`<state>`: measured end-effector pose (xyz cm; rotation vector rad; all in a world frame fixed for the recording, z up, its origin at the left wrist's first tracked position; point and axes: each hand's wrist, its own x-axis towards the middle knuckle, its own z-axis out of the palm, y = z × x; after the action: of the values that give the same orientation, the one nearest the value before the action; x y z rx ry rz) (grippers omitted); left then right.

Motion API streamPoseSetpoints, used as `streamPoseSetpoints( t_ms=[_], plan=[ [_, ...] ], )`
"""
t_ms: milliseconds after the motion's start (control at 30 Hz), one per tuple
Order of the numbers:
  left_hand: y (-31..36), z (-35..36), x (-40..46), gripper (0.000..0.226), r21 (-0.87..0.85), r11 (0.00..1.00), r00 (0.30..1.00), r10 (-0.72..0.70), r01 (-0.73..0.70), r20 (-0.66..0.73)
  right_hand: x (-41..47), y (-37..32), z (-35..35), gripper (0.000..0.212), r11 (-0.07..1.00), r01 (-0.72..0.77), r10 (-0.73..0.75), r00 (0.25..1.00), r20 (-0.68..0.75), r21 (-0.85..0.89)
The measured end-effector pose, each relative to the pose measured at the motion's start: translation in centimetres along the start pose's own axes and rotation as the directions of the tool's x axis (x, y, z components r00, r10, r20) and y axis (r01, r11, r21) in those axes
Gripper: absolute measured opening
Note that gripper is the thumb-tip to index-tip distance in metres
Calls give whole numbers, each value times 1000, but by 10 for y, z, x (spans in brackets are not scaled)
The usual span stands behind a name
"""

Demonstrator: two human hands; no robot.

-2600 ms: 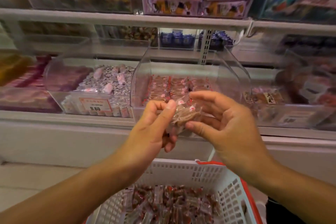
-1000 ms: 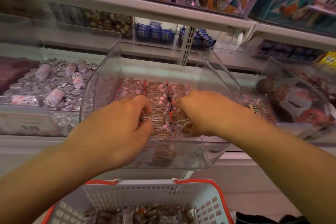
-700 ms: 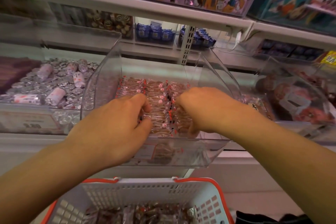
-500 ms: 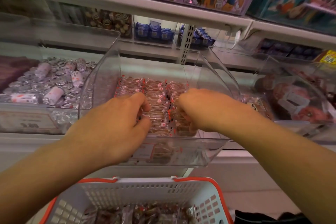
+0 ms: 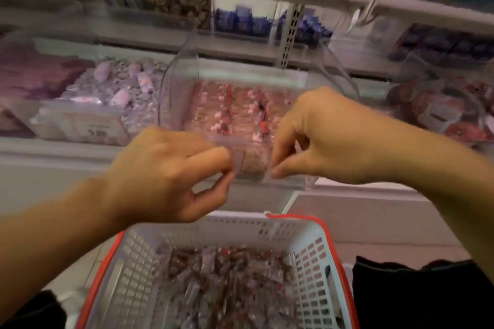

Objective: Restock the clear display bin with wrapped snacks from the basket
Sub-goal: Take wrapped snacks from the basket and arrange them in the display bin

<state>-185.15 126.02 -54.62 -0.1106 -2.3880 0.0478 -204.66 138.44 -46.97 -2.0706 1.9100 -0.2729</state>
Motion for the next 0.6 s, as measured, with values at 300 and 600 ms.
streamPoseSetpoints(
  t_ms=[300, 600],
  plan=[
    [52, 130, -160, 55, 336, 780, -126, -320, 527, 939, -28, 19, 277, 75, 967, -82, 245, 578, 778, -243],
    [146, 225, -279, 86, 556, 148, -449, -439, 818, 778, -40, 59, 435, 115, 559, -825, 588, 464, 663, 81]
  ],
)
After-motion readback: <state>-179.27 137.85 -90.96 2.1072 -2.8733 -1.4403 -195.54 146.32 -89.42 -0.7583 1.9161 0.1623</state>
